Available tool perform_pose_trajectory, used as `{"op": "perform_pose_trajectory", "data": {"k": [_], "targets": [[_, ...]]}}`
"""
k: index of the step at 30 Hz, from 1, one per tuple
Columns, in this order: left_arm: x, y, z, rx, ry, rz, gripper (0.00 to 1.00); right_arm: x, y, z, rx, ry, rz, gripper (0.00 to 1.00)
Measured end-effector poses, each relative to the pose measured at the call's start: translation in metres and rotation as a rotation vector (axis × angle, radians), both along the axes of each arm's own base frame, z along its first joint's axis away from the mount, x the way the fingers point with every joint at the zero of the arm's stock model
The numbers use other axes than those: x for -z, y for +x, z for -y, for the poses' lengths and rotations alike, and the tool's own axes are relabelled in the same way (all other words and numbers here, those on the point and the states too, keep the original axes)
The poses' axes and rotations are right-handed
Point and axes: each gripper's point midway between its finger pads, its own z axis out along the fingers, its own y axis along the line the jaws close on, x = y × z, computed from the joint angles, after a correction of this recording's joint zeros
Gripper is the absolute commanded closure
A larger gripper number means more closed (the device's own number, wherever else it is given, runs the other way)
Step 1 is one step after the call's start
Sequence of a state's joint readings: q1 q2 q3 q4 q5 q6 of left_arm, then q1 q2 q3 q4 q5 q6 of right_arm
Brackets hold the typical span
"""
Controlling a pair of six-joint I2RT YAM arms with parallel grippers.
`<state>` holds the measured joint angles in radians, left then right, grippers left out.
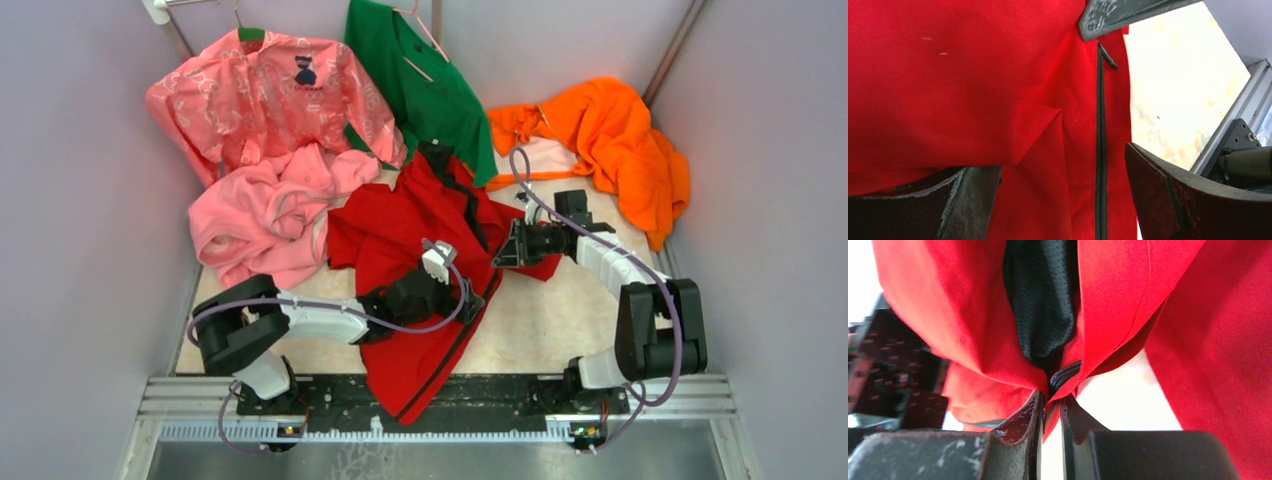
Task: Zip up the jacket
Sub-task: Zip the zipper on the jacket.
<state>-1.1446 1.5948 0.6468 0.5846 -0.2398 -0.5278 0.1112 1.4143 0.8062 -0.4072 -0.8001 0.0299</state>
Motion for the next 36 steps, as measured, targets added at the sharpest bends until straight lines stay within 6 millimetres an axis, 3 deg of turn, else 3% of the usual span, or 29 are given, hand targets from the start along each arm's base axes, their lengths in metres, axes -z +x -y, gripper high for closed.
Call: {"op": "perform_pose_trajectory", "data": {"k": [10, 13, 15, 17, 19, 21, 23, 25, 28, 30, 33, 36], "targets": [[0.01, 0.011, 0.011, 0.049, 0.002, 0.003, 0.06, -0.036, -0.007, -0.028, -0.109, 0.288, -0.037, 0.95], [0.008, 0.014, 0.015, 0.065, -0.02, 0.006, 0.14, -0.043, -0.007, -0.031, -0.126, 0.325, -0.03, 0.95], [0.007, 0.017, 0.018, 0.071, -0.031, 0.005, 0.29, -0.046, -0.008, -0.033, -0.135, 0.344, -0.024, 0.96], [0.009, 0.02, 0.02, 0.078, -0.039, -0.003, 0.58, -0.047, -0.008, -0.033, -0.138, 0.354, -0.029, 0.96], [0.011, 0.021, 0.021, 0.087, -0.048, -0.015, 0.8, -0.047, -0.009, -0.033, -0.14, 0.356, -0.03, 0.96], [0.011, 0.023, 0.021, 0.096, -0.061, -0.03, 0.95, -0.045, -0.01, -0.033, -0.143, 0.347, -0.029, 0.95], [0.01, 0.024, 0.021, 0.108, -0.074, -0.042, 1.0, -0.042, -0.011, -0.031, -0.145, 0.331, -0.026, 0.93], [0.012, 0.022, 0.019, 0.123, -0.08, -0.05, 1.0, -0.038, -0.01, -0.028, -0.144, 0.295, -0.009, 0.84], [0.011, 0.018, 0.017, 0.148, -0.081, -0.057, 1.0, -0.028, -0.005, -0.019, -0.138, 0.194, 0.028, 0.56], [0.009, 0.015, 0.016, 0.164, -0.075, -0.058, 1.0, -0.025, -0.002, -0.011, -0.136, 0.13, 0.07, 0.43], [0.008, 0.012, 0.017, 0.192, -0.054, -0.07, 1.0, -0.034, 0.002, 0.01, -0.124, 0.045, 0.19, 0.37], [0.005, 0.012, 0.021, 0.213, -0.043, -0.085, 1.0, -0.067, 0.0, 0.025, -0.176, -0.027, 0.429, 0.37]]}}
